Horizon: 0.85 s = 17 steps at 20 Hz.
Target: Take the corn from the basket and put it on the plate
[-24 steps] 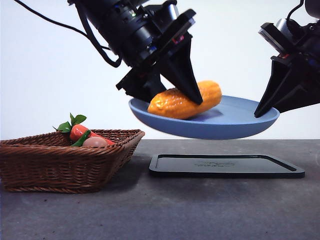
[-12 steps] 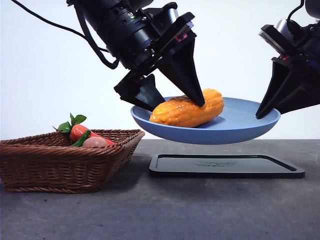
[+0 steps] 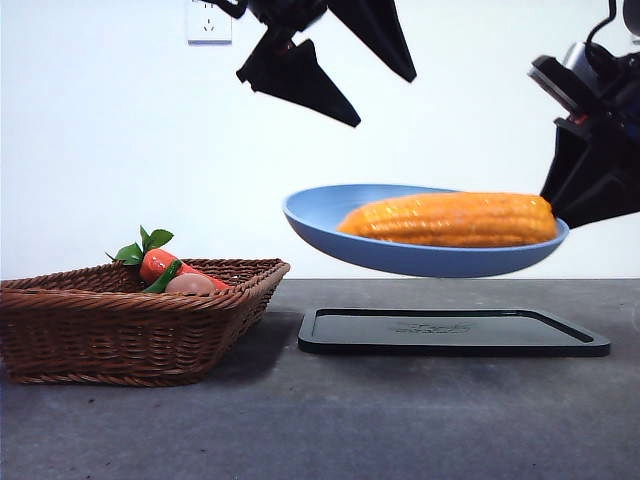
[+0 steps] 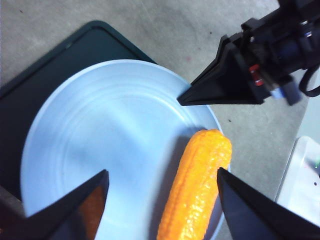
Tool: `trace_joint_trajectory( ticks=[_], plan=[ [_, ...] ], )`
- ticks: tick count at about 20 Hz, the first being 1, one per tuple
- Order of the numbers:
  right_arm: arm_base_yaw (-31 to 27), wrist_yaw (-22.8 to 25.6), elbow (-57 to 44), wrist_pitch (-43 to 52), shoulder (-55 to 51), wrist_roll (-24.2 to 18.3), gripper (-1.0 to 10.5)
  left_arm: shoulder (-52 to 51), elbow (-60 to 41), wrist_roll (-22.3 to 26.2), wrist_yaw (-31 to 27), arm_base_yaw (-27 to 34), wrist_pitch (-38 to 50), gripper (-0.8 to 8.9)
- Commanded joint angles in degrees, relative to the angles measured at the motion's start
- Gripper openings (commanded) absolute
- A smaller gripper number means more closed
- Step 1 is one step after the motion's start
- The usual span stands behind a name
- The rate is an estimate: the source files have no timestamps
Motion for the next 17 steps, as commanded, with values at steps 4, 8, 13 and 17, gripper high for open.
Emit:
trace_joint_trajectory(
  ticks=[4,8,13,17],
  plan=[
    [-3.39,0.83,2.19,3.21,4.33,0.61,0.0,-1.79,2.21,0.92,0.09,1.11,-1.05,3.52],
    [-5.25,0.83,7.58,3.34,10.71,0.59,0.0,-3.43,2.21,0.87,0.09,1.40,-1.49,3.52],
    [-5.25,0.87,16.37,2.32,20.83,0.66,0.0,-4.68,2.21,0.57,0.09,1.40,-1.88,3.52],
    [-5.25,0.85,21.31,1.95,28.13,1.29,0.0,-5.14,2.21,0.48,0.09,1.40,-2.71,3.52]
  ],
)
